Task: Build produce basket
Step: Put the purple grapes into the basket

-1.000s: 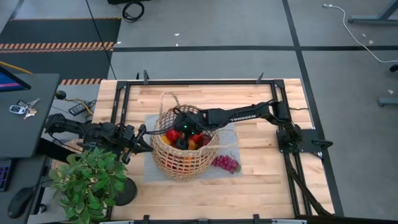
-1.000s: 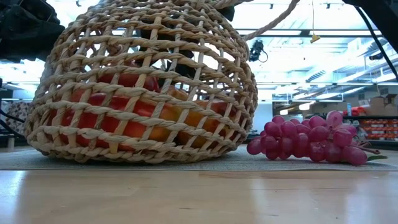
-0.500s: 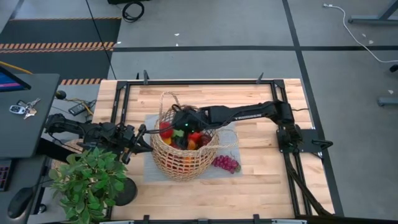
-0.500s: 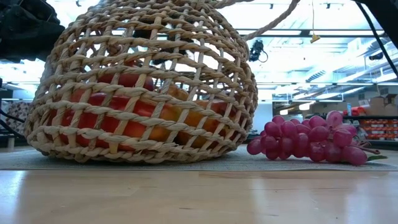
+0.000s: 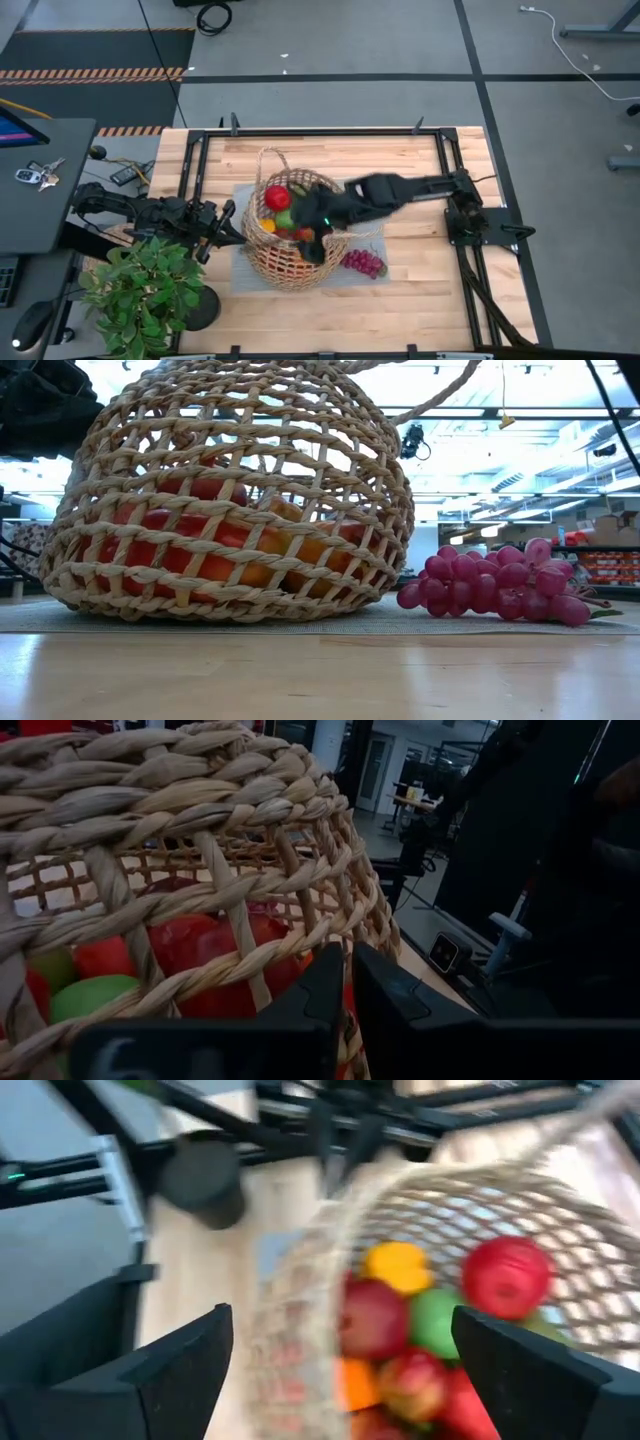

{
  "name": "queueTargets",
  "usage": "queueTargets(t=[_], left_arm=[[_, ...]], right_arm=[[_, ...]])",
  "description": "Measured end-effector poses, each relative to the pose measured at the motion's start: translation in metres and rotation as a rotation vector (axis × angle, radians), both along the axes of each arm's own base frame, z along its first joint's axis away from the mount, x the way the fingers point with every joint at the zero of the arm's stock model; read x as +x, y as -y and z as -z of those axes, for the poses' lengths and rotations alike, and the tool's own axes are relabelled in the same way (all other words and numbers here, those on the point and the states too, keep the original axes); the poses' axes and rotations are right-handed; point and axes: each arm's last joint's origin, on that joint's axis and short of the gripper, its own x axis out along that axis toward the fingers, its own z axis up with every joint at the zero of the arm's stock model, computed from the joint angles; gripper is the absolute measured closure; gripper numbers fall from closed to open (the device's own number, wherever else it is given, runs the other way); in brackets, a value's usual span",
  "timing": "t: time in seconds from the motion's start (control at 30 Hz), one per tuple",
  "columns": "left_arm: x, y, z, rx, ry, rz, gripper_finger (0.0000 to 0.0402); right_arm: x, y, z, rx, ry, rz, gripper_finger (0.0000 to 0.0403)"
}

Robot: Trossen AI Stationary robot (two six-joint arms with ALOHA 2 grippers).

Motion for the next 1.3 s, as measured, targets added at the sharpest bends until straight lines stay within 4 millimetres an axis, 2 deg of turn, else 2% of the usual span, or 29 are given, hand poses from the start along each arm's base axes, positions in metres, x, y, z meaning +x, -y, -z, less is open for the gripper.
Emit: queueTargets(t=[0.17, 0.3, 0.53, 0.7, 0.93, 1.17, 1.3], left_arm=[[0.0, 0.0, 0.0, 0.0, 0.001, 0.0, 0.0374], [0.0, 0.0, 0.0, 0.0, 0.001, 0.0, 0.037], [0.0, 0.0, 0.0, 0.0, 0.001, 0.0, 0.0368], [0.0, 0.0, 0.0, 0.0, 0.001, 0.0, 0.0374], [0.0, 0.0, 0.0, 0.0, 0.002, 0.0, 0.0366], [0.0, 0.0, 0.0, 0.0, 0.0, 0.0, 0.0372], [0.0, 0.0, 0.0, 0.0, 0.0, 0.0, 0.0373]], right_arm=[[-0.022, -0.047, -0.008, -0.001, 0.017, -0.092, 0.0029], [-0.039, -0.085, -0.006, -0.019, 0.001, -0.152, 0.003], [-0.081, -0.124, 0.012, -0.119, -0.145, 0.031, 0.003], [-0.112, -0.135, 0.019, -0.269, -0.224, 0.126, 0.003], [-0.122, -0.154, 0.032, -0.223, -0.275, 0.096, 0.0032], [-0.128, -0.161, 0.076, -0.384, -0.37, 0.106, 0.0053], [-0.131, -0.159, 0.106, -0.47, -0.439, 0.125, 0.0057]])
